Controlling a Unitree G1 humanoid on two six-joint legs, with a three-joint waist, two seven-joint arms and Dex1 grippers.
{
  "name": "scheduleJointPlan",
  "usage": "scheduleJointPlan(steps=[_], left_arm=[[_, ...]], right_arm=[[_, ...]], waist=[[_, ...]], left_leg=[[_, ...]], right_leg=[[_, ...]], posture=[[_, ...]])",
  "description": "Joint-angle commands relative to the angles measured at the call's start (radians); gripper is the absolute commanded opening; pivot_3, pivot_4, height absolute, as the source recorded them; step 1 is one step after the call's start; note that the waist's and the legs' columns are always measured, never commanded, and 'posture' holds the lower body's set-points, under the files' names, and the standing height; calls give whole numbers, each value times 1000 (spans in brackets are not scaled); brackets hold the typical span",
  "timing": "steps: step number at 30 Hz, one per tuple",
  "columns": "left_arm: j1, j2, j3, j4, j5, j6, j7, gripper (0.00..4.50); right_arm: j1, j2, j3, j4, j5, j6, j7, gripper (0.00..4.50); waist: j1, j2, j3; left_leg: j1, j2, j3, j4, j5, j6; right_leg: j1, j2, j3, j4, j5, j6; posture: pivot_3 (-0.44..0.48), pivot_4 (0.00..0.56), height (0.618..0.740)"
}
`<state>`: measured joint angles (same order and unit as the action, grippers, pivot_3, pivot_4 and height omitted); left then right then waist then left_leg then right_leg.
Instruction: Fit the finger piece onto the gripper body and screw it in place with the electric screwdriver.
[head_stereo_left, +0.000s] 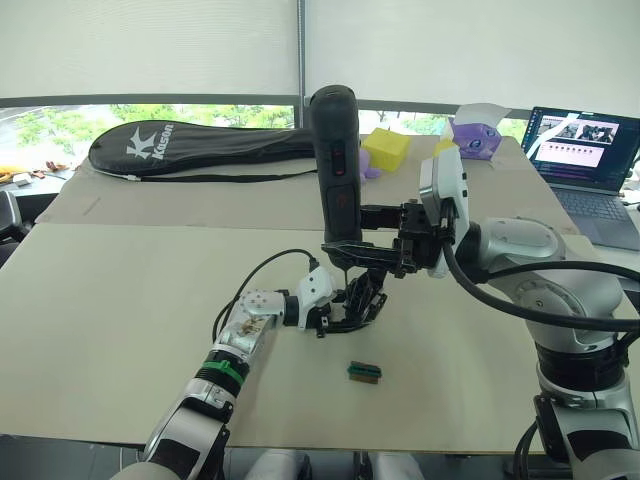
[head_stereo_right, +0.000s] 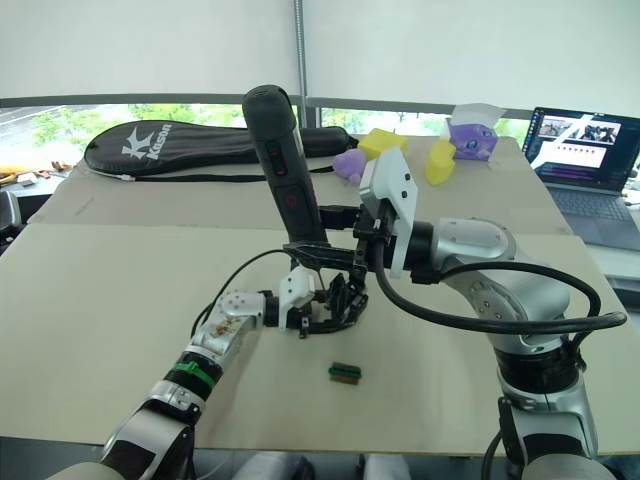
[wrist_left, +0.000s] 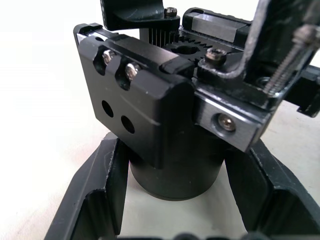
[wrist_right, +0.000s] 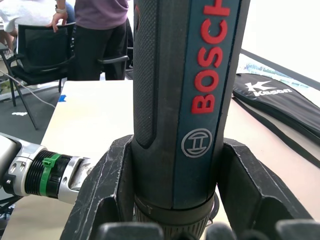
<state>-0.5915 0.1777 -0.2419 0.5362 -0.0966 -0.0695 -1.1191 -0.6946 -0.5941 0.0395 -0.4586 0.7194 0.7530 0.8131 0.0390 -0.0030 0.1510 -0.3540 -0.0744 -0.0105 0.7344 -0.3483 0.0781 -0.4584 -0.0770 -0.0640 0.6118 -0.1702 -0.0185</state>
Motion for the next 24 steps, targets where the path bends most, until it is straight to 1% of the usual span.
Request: scheduleJointPlan(steps=[1, 7, 24], left_arm=[[-1, -8, -15, -15, 1, -11, 0, 2291], [-2, -11, -15, -12, 2, -15, 1, 2291], [-4, -13, -18, -16, 0, -15, 2, 2291]], right_arm=[[-48, -1, -32, -24, 18, -16, 0, 1959], [-59, -11, -36, -27, 29, -4, 0, 1959], [-26, -24, -32, -34, 26, -9, 5, 1959]], waist=[[0, 0, 0], [0, 0, 0], [0, 0, 0]], left_leg=[[0, 0, 0, 0, 0, 0], [0, 0, 0, 0, 0, 0], [0, 0, 0, 0, 0, 0]], right_leg=[[0, 0, 0, 0, 0, 0], [0, 0, 0, 0, 0, 0], [0, 0, 0, 0, 0, 0]], posture=[[0, 150, 740], [0, 150, 740], [0, 150, 740]])
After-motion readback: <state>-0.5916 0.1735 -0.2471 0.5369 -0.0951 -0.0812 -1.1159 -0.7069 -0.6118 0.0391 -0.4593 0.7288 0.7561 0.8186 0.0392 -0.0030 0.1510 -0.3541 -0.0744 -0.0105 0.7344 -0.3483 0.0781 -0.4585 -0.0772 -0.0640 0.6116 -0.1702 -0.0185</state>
